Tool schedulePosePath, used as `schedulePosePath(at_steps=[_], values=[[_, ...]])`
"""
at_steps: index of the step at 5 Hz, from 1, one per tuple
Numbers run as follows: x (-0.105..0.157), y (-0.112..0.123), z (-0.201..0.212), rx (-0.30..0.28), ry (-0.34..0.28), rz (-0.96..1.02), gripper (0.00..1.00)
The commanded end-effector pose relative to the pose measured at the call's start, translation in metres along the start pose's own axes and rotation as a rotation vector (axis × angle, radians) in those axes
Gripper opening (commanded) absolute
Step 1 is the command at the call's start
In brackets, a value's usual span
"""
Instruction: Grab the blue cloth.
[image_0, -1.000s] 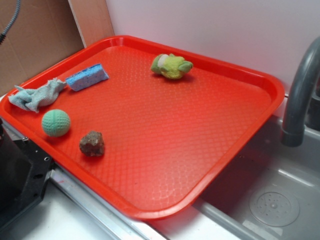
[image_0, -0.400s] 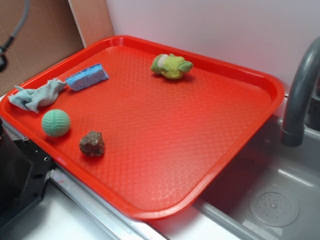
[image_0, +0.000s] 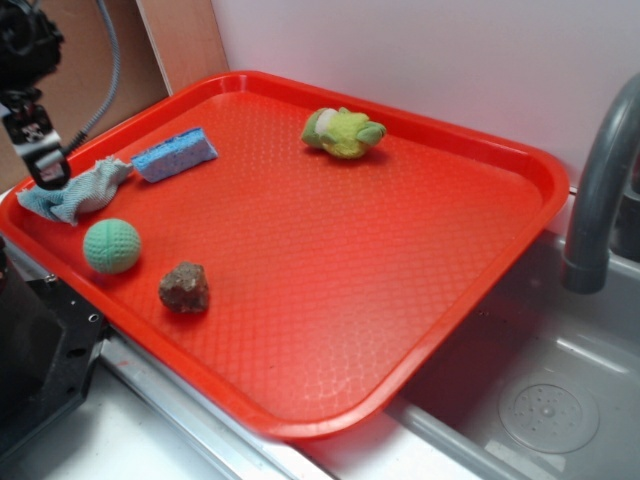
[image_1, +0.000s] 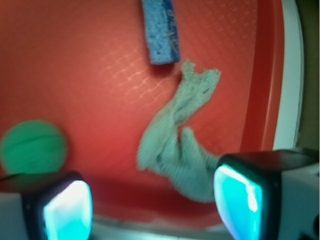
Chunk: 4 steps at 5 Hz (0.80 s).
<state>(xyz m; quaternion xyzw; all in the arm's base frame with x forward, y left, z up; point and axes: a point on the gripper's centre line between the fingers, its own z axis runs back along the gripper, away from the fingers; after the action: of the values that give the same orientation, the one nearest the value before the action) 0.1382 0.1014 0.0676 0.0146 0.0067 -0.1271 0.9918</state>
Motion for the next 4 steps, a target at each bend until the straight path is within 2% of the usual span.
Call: schedulePosePath(at_steps=[1, 2, 4], values=[[0.009, 0.011, -0.038, 0.015, 0.099, -0.022, 1.0], [0.005, 0.018, -0.052, 0.052, 0.185, -0.004, 0.0], [0.0, 0.02, -0.047, 0.068, 0.177, 0.021, 0.0]])
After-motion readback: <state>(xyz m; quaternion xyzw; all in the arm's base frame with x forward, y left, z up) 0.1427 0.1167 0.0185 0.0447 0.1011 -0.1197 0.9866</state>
